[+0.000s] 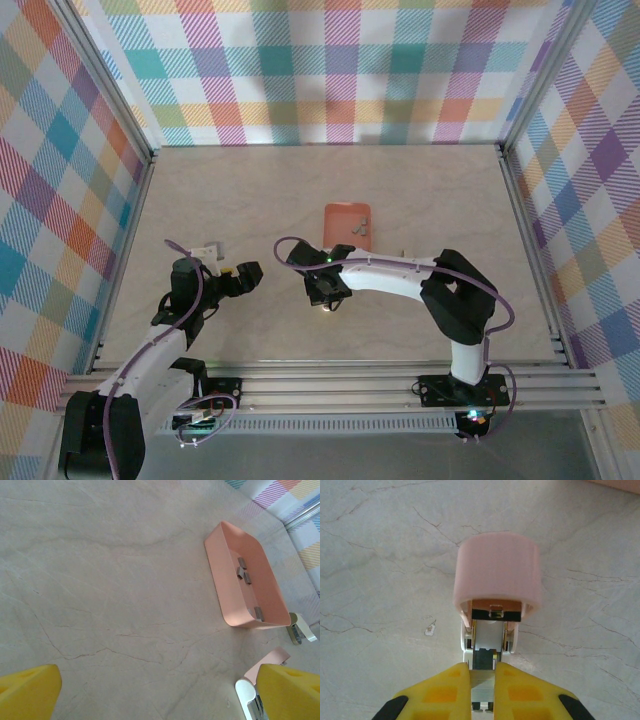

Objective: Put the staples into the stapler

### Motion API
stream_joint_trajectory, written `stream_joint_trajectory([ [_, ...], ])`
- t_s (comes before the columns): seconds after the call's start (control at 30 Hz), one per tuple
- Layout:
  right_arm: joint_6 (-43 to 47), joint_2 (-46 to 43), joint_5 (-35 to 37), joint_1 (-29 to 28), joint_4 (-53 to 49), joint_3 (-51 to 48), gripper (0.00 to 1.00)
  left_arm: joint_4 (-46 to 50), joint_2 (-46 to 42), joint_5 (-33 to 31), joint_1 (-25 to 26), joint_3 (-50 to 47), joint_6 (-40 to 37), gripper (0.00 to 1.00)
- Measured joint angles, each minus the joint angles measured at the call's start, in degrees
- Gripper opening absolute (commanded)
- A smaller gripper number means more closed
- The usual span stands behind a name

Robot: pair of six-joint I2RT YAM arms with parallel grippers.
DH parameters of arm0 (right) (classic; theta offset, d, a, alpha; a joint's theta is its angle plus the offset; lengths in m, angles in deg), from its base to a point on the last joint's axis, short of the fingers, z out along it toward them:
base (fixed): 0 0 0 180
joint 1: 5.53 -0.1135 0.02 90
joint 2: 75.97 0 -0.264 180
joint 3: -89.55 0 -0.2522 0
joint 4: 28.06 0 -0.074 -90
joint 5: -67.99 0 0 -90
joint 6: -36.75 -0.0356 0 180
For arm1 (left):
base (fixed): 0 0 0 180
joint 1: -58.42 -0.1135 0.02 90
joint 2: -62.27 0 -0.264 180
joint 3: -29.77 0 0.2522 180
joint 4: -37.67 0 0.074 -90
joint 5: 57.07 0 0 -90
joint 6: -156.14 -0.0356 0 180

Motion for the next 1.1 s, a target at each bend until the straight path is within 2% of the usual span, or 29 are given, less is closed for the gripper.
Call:
stream_joint_trajectory([
  [1.1,-0.76,0.02,0.59,-0.04,-0.02,-0.11,0.13,0.00,0.02,-0.13,0.00,0.00,0.00,1.00],
])
